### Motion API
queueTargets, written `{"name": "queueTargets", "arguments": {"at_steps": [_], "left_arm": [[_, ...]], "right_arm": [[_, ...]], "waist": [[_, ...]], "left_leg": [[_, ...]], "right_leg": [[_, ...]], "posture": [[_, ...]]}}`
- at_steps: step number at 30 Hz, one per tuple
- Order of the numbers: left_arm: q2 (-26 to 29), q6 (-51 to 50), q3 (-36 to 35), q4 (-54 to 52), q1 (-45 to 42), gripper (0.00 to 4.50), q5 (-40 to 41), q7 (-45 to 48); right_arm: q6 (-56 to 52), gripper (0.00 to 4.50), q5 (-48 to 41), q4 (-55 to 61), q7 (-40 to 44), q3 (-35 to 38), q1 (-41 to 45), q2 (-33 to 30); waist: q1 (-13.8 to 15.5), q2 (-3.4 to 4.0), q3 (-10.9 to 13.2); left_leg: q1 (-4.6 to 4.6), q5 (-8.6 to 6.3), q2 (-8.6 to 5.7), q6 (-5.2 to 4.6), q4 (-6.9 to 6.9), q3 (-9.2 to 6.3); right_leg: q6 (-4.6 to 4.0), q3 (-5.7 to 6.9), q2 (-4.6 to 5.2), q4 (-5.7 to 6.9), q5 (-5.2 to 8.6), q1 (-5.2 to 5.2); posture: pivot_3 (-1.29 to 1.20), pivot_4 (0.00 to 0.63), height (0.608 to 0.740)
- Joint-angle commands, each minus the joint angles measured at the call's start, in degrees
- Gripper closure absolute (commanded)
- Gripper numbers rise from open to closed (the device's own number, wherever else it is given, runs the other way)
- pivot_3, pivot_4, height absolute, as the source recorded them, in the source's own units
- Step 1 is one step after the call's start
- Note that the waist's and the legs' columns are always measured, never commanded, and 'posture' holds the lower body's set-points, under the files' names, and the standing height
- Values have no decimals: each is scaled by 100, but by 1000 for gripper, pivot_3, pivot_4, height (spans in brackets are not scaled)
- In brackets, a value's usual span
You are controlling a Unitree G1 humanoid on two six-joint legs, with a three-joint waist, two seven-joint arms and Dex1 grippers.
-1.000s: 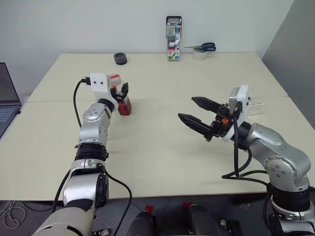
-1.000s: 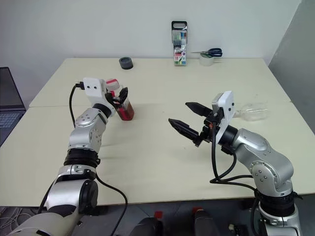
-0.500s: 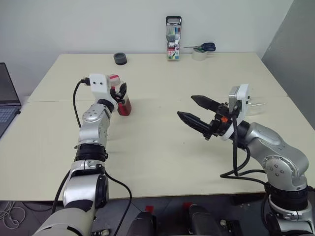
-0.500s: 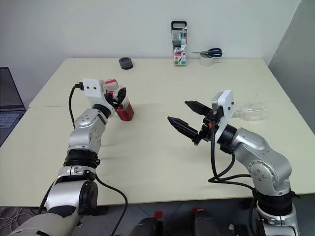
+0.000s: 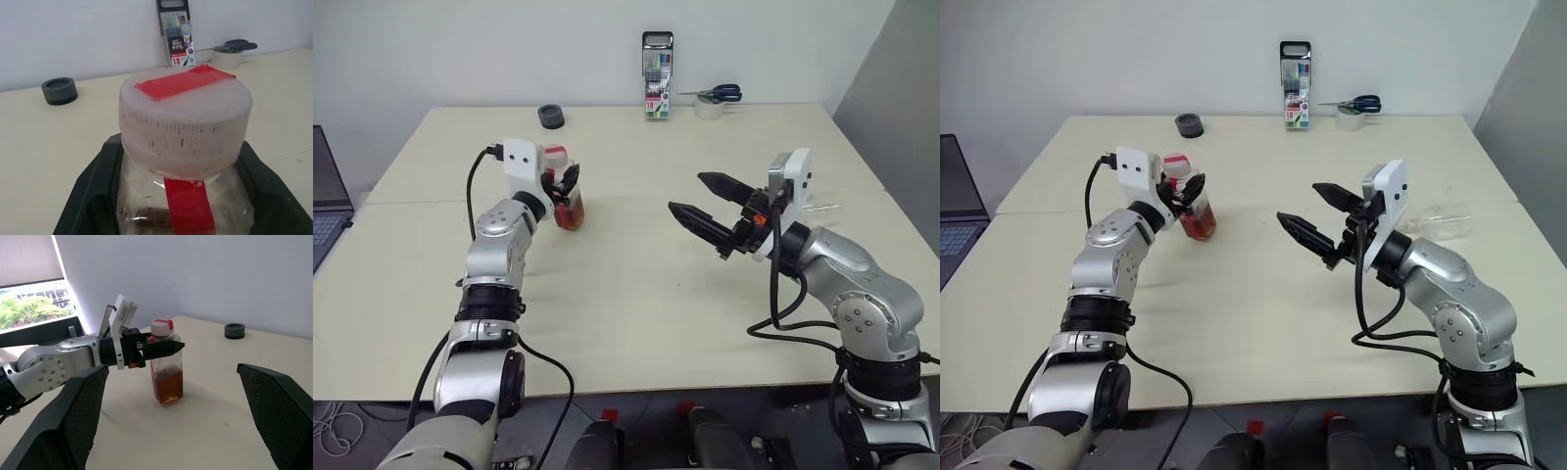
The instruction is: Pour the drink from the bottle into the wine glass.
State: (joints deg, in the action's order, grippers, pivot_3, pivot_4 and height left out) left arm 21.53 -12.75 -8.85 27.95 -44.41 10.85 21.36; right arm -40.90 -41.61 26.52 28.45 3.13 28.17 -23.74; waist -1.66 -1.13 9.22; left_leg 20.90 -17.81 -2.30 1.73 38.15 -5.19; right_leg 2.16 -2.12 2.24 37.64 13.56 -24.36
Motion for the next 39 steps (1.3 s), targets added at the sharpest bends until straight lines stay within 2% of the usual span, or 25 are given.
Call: {"name": "queueTargets", "arguments": {"at_steps": [1,5,6,19,22,28,29,39], "left_arm": [[37,120,-117,-301,137,1398,4,-113],[-9,96,-120,-364,266,165,3,-202],[-13,88,-116,-363,281,40,-3,-224],[-40,224,-156,-397,204,40,116,-160],[-37,219,-163,-443,181,645,141,-170],[-51,234,-157,-476,127,2425,144,-188],[-50,235,-157,-481,125,2536,144,-186],[-21,180,-139,-536,156,2540,90,-249]], "right_arm": [[39,0,-39,247,-107,0,46,63],[11,0,-60,242,-145,-17,77,70],[14,0,-66,232,-144,-16,83,68],[171,0,6,123,-40,-55,-8,77],[174,0,2,144,-66,-60,-21,92],[133,0,-14,196,-140,-52,-6,131],[127,0,-15,203,-149,-53,-4,136],[129,0,-15,204,-159,-51,-23,138]], "waist": [[0,0,0],[5,0,0],[6,0,0],[6,0,0],[6,0,0],[6,0,0],[6,0,0],[6,0,0]], "left_leg": [[0,0,1,0,-1,0],[0,0,-1,0,1,-1],[0,0,-1,0,1,-1],[0,0,-1,0,1,0],[0,0,-1,0,1,0],[0,0,-1,0,1,0],[1,0,-1,0,1,0],[1,0,-1,0,1,-1]], "right_leg": [[0,0,0,0,0,-1],[0,0,2,2,0,0],[0,0,2,1,0,0],[0,1,2,2,0,0],[0,1,2,2,0,0],[0,1,2,2,0,0],[0,1,1,2,0,0],[0,1,1,2,0,0]], "posture": [[0,150,740],[0,150,740],[0,150,740],[0,150,740],[0,150,740],[0,150,740],[0,150,740],[0,150,740]]}}
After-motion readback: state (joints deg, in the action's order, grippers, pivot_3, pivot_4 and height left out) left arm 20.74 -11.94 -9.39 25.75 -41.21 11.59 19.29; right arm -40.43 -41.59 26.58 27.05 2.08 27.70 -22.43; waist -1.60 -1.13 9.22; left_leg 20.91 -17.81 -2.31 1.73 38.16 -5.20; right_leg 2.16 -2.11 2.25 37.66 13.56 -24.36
